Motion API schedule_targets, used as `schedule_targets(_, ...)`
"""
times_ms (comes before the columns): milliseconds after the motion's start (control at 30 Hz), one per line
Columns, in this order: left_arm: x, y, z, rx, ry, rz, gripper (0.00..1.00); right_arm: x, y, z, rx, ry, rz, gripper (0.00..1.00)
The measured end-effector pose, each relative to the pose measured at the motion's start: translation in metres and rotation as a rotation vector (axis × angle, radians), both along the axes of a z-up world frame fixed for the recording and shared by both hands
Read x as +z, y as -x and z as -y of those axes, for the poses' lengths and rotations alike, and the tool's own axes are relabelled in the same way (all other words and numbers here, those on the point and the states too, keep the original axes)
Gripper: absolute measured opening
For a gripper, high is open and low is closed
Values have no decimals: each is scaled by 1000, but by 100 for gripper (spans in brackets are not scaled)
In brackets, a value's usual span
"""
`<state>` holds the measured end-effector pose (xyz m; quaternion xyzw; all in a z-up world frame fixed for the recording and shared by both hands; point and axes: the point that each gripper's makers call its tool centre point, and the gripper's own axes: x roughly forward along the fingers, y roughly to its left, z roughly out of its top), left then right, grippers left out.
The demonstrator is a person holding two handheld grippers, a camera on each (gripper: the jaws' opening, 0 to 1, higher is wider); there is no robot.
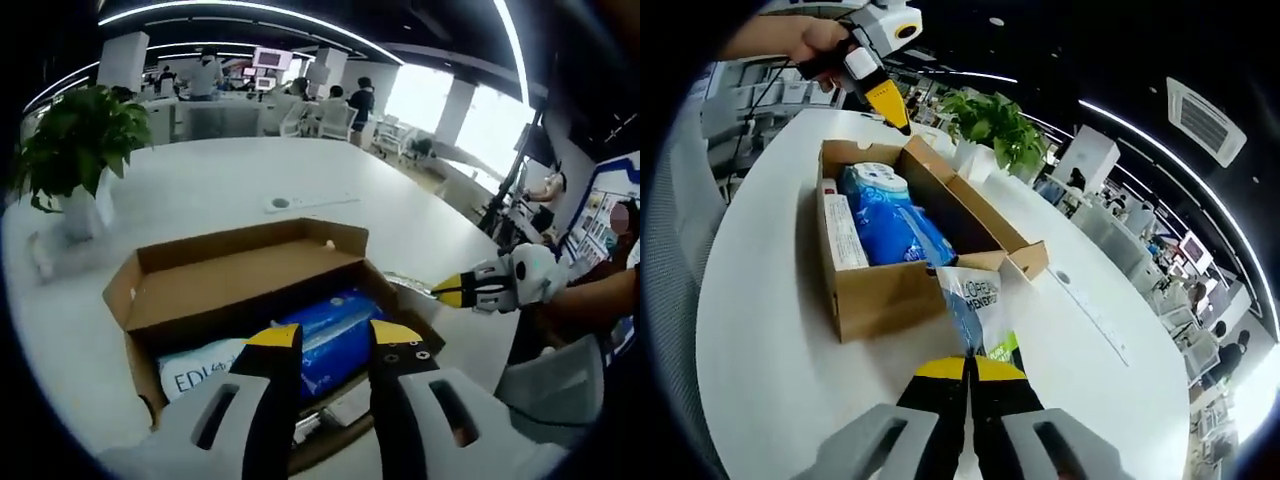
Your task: Operate the shoe box by opening the lid, removing the specified soft item, and placing it in the target area until the item is outside and the box remains undamaged.
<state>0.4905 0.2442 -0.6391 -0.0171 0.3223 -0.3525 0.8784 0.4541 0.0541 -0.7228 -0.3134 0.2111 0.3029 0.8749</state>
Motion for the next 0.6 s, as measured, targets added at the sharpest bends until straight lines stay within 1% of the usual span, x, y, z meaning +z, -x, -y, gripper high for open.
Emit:
schedule_targets(300,2,5,-27,45,0,11,25,-8,0,6,16,41,-10,0)
schedule_targets(433,2,5,-39,71,1,14,25,-15,2,5,48,77,-16,0)
schedule_targets(600,0,4,-47,94,5,12,25,-25,4,3,98,134,-27,0)
